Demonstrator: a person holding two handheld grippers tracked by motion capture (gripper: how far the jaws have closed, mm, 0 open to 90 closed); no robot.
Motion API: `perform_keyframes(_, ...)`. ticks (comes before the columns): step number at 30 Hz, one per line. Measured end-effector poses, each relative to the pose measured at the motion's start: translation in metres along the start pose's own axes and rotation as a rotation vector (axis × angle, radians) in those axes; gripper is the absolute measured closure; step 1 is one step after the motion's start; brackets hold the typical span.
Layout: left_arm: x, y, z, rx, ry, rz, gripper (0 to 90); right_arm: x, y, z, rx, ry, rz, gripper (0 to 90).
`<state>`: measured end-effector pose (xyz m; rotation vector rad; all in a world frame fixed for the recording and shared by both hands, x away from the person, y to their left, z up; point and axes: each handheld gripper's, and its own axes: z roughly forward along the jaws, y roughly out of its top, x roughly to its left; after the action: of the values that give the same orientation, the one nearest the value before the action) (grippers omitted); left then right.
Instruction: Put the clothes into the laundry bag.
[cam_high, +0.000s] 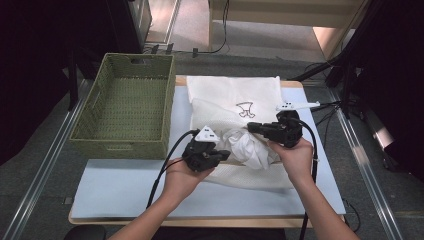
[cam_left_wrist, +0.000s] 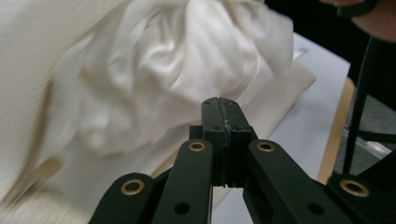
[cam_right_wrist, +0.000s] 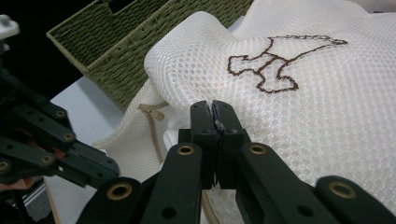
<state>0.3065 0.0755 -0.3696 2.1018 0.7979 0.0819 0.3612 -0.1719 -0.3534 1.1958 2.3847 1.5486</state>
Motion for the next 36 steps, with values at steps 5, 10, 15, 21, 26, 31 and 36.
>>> perform_keyframes(5,-0.009,0.012,0.028,0.000,-0.031,0.048,90.0,0.000,0.000,0.001,-0.001,0.004,0.004,90.0)
perform_keyframes(10,0.004,0.013,0.063,0.011,0.033,0.064,90.0,0.001,0.000,0.001,0.003,0.002,0.002,90.0)
perform_keyframes(15,0.023,0.016,0.081,-0.013,0.092,0.039,90.0,0.000,-0.002,0.003,0.011,0.005,0.007,90.0)
perform_keyframes(21,0.033,0.022,0.088,-0.038,0.141,0.024,90.0,0.001,-0.003,0.005,0.025,0.003,-0.005,90.0)
perform_keyframes(26,0.047,0.030,0.088,-0.070,0.197,0.006,90.0,0.002,-0.003,0.005,0.028,0.013,-0.001,90.0)
perform_keyframes(31,0.058,0.041,0.085,-0.090,0.241,-0.013,90.0,0.003,-0.004,0.008,0.032,0.019,-0.003,90.0)
perform_keyframes(36,0.064,0.038,0.086,-0.071,0.185,-0.046,90.0,0.000,-0.005,0.009,0.033,0.014,0.003,90.0)
